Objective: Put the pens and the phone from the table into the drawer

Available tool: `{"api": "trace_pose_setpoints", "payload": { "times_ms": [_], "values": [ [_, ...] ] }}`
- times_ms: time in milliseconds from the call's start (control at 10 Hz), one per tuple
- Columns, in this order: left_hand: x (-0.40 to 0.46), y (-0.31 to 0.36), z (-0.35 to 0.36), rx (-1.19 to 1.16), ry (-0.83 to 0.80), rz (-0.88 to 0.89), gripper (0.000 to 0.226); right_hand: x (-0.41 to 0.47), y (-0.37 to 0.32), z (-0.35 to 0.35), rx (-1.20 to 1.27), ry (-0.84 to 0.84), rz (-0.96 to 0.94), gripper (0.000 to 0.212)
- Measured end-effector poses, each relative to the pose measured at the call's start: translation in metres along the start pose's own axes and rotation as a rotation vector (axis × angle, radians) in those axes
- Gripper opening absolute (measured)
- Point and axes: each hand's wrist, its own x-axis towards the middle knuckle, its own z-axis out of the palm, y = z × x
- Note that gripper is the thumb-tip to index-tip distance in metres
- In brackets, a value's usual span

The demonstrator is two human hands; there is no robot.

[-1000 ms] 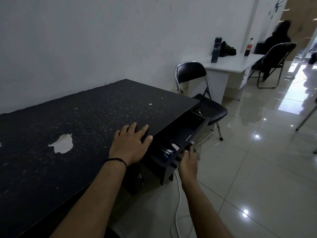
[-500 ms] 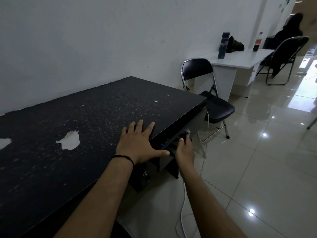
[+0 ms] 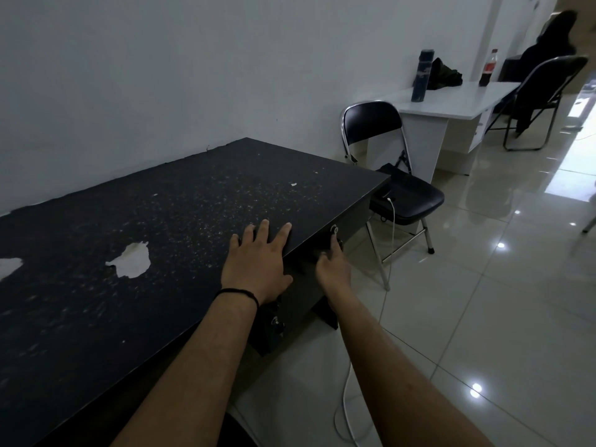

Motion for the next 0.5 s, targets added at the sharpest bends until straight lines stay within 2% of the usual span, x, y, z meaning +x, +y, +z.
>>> {"api": "trace_pose_setpoints", "payload": {
  "times_ms": [400,500],
  "values": [
    [0.001,-0.001,0.001,-0.002,0.003,-0.007,0.105,-0.006,-0.011,-0.001,0.067,-0.049,0.024,0.073],
    [0.000,-0.002,0.002,-0.040,-0.014,0.001,0.104,-0.010,-0.017,-0.005,0.086,0.099,0.065,0.069]
  ]
}}
